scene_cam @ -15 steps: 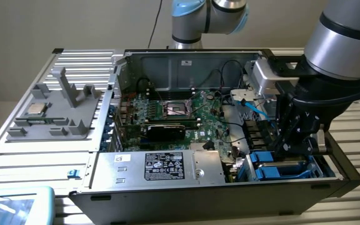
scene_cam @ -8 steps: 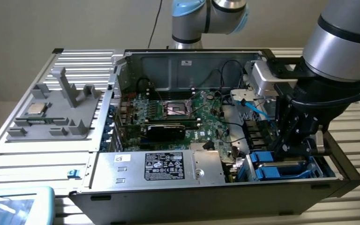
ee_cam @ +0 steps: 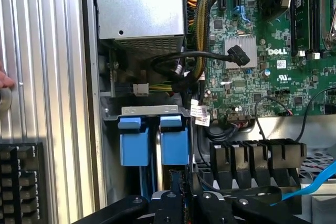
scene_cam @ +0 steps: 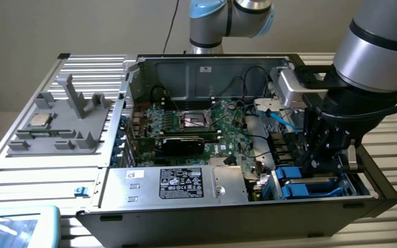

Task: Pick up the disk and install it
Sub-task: 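Insert the second disk wire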

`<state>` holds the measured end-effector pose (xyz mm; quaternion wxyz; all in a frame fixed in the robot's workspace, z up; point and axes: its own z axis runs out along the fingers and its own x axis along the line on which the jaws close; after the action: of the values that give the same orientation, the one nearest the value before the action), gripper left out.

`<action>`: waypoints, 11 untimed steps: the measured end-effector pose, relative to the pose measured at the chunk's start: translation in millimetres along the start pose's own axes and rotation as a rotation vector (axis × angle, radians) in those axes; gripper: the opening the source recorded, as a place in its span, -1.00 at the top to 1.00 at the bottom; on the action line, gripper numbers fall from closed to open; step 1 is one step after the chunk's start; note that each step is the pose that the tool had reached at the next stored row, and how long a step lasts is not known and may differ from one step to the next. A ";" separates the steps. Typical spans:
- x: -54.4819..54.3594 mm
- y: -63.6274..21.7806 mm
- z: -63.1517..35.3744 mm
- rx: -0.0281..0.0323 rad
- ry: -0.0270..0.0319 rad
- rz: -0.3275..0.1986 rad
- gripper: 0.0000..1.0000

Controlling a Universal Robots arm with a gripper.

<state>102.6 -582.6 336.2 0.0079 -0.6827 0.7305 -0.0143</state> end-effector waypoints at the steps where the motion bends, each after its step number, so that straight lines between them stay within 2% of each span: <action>1: 0.0 -0.3 0.1 0.0000 0.0001 0.000 0.69; 11: -0.2 -1.2 1.2 0.0004 -0.0010 0.000 0.65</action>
<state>103.9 -582.5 335.0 0.0084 -0.6828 0.7304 -0.0141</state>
